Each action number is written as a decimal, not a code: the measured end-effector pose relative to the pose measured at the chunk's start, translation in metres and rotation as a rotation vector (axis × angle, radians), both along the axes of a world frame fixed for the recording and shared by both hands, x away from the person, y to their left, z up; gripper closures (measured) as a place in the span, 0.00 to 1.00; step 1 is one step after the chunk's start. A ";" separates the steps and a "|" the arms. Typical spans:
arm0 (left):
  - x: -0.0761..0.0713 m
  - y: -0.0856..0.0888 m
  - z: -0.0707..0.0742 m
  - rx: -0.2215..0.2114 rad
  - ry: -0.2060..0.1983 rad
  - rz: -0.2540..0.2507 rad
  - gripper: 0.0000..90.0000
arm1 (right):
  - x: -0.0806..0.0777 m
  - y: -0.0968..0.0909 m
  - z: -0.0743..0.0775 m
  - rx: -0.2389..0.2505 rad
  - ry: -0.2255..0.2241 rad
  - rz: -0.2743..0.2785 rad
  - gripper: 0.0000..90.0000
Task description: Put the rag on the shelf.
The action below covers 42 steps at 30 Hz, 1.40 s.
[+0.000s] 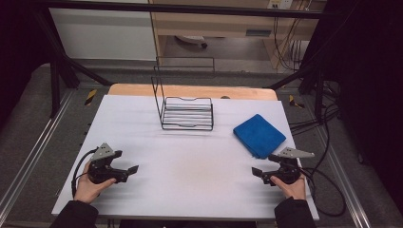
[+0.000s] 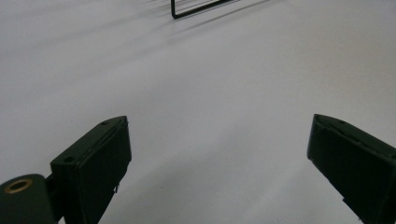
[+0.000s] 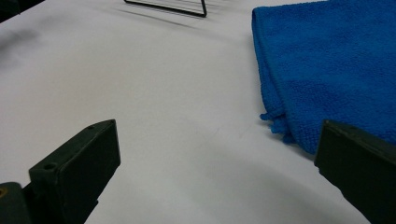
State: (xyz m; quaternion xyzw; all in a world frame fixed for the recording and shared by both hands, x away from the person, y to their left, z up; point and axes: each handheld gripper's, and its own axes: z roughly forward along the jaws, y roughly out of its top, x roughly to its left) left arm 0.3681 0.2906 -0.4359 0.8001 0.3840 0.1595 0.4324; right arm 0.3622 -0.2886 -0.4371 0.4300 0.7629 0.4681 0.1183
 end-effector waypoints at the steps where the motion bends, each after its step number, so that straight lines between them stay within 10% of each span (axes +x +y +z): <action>1: 0.000 0.000 0.000 0.003 -0.001 0.000 0.07 | 0.000 0.000 0.000 -0.003 -0.005 -0.002 0.01; 19: 0.000 0.001 -0.002 0.019 0.006 0.013 0.08 | 0.010 0.012 0.006 -0.128 -0.021 -0.074 0.12; 42: 0.001 0.000 -0.004 0.036 0.010 0.013 0.11 | 0.072 0.021 -0.010 -0.334 0.016 -0.069 0.63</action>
